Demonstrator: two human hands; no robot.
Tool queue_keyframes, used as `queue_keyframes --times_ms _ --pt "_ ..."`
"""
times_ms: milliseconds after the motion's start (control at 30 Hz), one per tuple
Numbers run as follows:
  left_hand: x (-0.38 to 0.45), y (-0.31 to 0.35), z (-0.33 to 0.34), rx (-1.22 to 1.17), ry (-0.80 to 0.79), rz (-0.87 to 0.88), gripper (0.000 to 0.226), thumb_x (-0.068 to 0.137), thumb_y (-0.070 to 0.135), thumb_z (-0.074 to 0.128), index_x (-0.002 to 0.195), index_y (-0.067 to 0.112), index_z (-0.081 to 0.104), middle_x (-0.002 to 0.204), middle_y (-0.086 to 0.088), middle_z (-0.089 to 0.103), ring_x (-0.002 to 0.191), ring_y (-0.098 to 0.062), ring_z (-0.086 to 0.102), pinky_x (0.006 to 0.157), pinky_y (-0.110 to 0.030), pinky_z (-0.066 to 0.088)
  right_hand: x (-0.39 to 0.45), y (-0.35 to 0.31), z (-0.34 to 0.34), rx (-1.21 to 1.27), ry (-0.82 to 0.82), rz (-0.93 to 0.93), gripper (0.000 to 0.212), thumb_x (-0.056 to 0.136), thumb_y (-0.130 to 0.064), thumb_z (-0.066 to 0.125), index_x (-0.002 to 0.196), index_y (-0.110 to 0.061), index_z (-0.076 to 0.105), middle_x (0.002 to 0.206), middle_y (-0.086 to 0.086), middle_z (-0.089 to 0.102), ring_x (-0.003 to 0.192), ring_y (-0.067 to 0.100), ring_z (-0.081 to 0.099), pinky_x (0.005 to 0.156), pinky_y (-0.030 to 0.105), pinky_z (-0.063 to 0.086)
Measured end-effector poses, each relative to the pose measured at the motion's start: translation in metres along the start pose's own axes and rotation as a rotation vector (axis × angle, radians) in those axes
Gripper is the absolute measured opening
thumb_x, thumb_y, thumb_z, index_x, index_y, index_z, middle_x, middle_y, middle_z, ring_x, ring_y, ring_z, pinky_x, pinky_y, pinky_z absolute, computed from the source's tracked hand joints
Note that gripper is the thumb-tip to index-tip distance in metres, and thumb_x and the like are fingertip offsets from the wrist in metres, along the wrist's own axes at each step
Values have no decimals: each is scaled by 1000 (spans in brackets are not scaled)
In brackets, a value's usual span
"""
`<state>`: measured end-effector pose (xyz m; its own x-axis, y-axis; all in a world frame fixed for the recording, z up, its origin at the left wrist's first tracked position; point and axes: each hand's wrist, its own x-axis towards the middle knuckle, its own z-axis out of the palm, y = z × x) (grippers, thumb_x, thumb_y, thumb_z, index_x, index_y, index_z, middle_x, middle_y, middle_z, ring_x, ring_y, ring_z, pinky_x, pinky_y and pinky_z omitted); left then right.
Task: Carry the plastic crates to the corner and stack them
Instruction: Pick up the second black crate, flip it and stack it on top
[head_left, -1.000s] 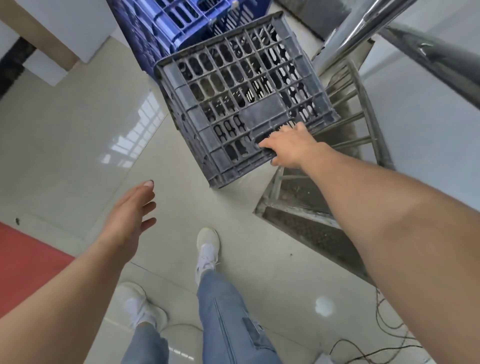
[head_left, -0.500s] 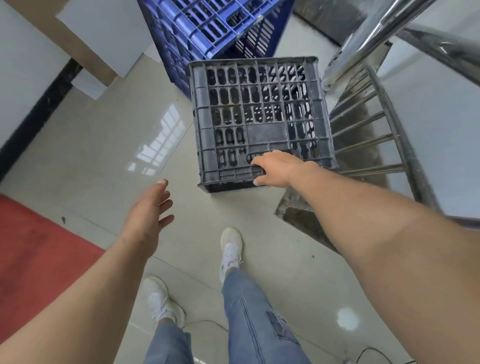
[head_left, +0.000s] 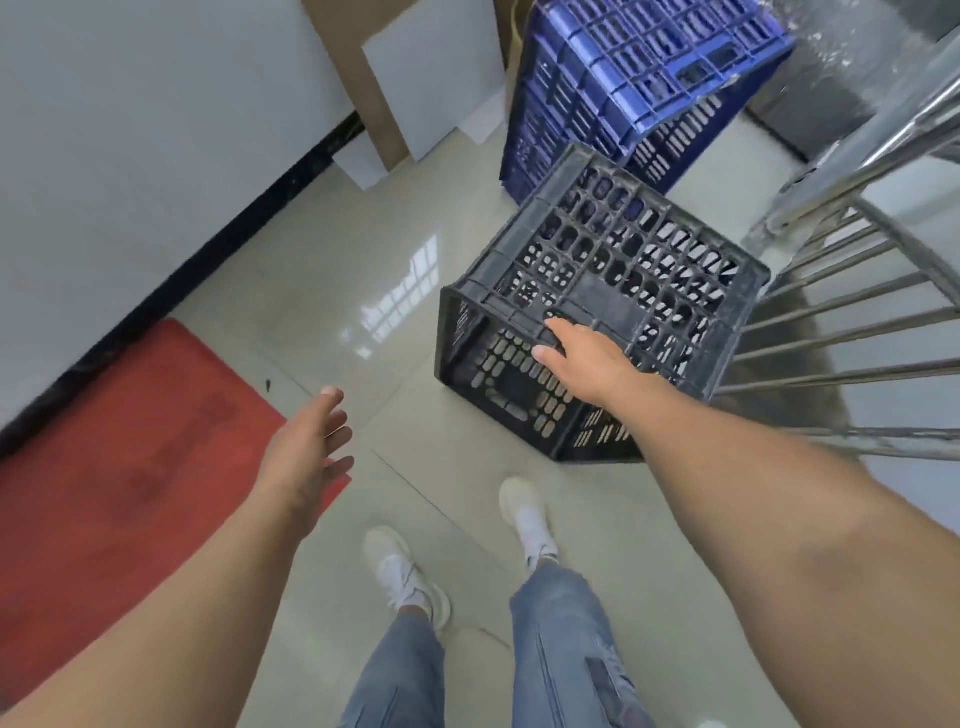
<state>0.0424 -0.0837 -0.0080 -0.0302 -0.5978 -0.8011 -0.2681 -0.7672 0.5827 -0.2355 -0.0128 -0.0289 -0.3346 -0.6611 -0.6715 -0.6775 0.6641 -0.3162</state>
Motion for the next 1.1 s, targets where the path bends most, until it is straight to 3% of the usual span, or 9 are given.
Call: queue_keyframes --times_ms 100,500,767,967,1100 --pt "10 -9 -44 -9 53 29 44 93 44 45 130 21 51 123 2 52 111 -16 52 89 -36 39 6 -44 22 10 40 -10 57 99 -43 37 149 -18 26 149 16 38 136 36 35 108 45 31" --pt "55 -50 -167 -248 235 -26 37 99 38 37 126 19 53 135 -6 51 112 -17 50 89 -37 41 23 -205 97 37 150 -111 47 101 -37 31 140 -10 35 137 18 48 122 37 47 97 45 38" --pt "81 -74 -297 -304 182 -48 42 100 36 31 134 18 48 143 -11 45 129 -24 44 91 -38 38 4 -310 161 -3 211 -86 45 102 -35 28 136 -8 38 133 21 51 121 38 48 97 45 38" --pt "90 -97 -404 -280 165 -19 44 101 34 29 138 16 44 145 -11 43 131 -25 43 96 -40 37 -8 -383 218 42 264 -64 50 102 -34 28 144 -9 32 139 22 48 126 38 46 100 44 36" --pt "107 -119 -443 -277 181 -56 44 101 34 29 139 16 42 146 -11 42 131 -26 42 96 -40 36 -8 -407 234 69 340 -43 47 101 -33 28 139 -6 38 133 23 52 121 39 48 95 44 37"
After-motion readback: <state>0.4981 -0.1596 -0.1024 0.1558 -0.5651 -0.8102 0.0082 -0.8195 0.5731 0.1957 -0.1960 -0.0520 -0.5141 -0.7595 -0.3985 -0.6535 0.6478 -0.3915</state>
